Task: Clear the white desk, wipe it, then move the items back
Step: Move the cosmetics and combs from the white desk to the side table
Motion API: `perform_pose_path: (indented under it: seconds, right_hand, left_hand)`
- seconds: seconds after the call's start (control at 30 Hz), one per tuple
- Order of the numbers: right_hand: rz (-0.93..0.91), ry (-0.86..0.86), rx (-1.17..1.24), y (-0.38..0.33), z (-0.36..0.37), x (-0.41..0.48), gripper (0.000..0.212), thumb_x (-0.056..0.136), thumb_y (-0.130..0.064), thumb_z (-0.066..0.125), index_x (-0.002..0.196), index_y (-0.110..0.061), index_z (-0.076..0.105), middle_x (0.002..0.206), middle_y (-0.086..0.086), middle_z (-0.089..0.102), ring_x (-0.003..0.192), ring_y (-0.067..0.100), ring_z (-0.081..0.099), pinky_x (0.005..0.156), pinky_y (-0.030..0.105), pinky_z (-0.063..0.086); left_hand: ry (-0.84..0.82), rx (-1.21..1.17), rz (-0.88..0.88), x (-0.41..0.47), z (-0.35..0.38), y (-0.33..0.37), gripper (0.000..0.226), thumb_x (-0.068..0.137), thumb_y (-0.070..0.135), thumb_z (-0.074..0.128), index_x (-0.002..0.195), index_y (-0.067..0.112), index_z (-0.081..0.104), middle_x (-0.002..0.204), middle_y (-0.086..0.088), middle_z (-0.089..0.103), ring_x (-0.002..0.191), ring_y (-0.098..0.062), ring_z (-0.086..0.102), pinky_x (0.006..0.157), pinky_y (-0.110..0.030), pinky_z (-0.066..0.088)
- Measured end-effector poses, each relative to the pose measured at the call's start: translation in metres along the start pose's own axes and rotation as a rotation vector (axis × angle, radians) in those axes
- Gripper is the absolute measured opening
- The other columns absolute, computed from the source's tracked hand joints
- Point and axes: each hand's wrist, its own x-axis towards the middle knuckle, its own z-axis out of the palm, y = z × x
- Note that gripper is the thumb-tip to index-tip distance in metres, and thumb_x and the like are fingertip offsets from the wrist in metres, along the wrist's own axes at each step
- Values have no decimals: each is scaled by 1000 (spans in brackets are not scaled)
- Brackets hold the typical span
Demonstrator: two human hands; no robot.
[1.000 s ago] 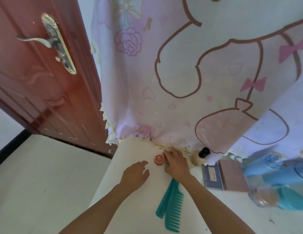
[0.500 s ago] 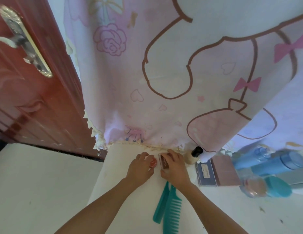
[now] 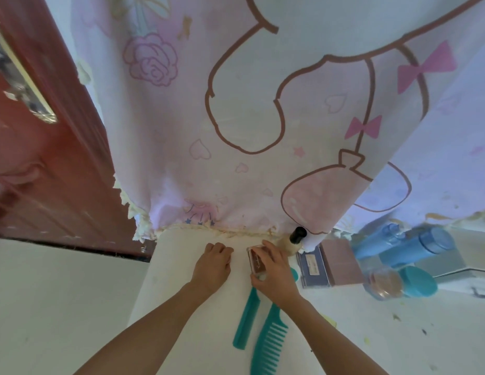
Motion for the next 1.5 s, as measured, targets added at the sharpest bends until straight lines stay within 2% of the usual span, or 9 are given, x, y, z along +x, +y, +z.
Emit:
perform_pose_path:
  seconds: [0.4,0.63,0.87,0.97,1.1,1.23,1.33,1.5]
  right_hand:
    - [-228,-56,-60,-38,5,15,60,80,-29,60,136,-24,37,147,-2,24,132,22,20,107,28,22]
    - [-350,-96,-110,-59,8,16,61,80,-31,60,136,-24,37,148,-2,22,132,24,20,109,28,19]
    - [-529,-128,-139,-79,13,7,59,79,-31,60,134,-25,38,147,-4,24,130,23,23,108,29,24]
    - [-615,-153,-148,-84,16,-1,59,79,-31,59,134,-26,38,148,-4,24,130,23,23,107,29,26]
    - [-710,-209,-124,-82,27,-22,58,78,-28,59,133,-24,41,147,-1,26,128,25,24,106,28,25]
    - [-807,-319,-166,-82,47,-54,57,80,-28,59,133,-23,40,146,-1,26,129,24,24,107,27,25]
    - [-925,-401,-173,-102,61,-79,56,79,-27,60,132,-24,41,144,-2,27,129,22,25,106,26,28]
    - [-1148,-473,-133,-157,82,-121,52,76,-21,61,126,-21,48,138,-1,35,126,24,29,103,28,32]
  left_hand:
    - [182,-82,-179,-53,-28,-28,41,91,13,44,132,16,46,124,-3,50,113,-19,40,85,-24,41]
    - [302,-118,-283,-91,-45,-39,41,89,10,46,129,15,48,119,-3,52,114,-22,40,94,-24,36]
    - [439,-103,-429,-143,-59,-41,35,87,10,48,120,13,55,114,-2,55,112,-22,43,87,-23,40]
    - [488,-107,-524,-166,-55,-32,29,86,10,49,114,12,58,111,-2,55,110,-21,44,87,-26,43]
    - [547,-131,-619,-199,-29,-11,35,87,11,50,122,14,55,115,-1,56,110,-19,44,87,-26,45]
    - [600,-182,-729,-247,3,13,36,87,7,51,122,12,56,114,-3,57,109,-21,46,85,-24,44]
    - [678,-184,-841,-292,16,19,35,85,6,51,119,11,58,112,-3,58,108,-23,47,82,-21,40]
    - [873,-168,-1053,-370,24,25,35,83,4,54,117,8,60,111,-8,60,106,-26,50,86,-28,44]
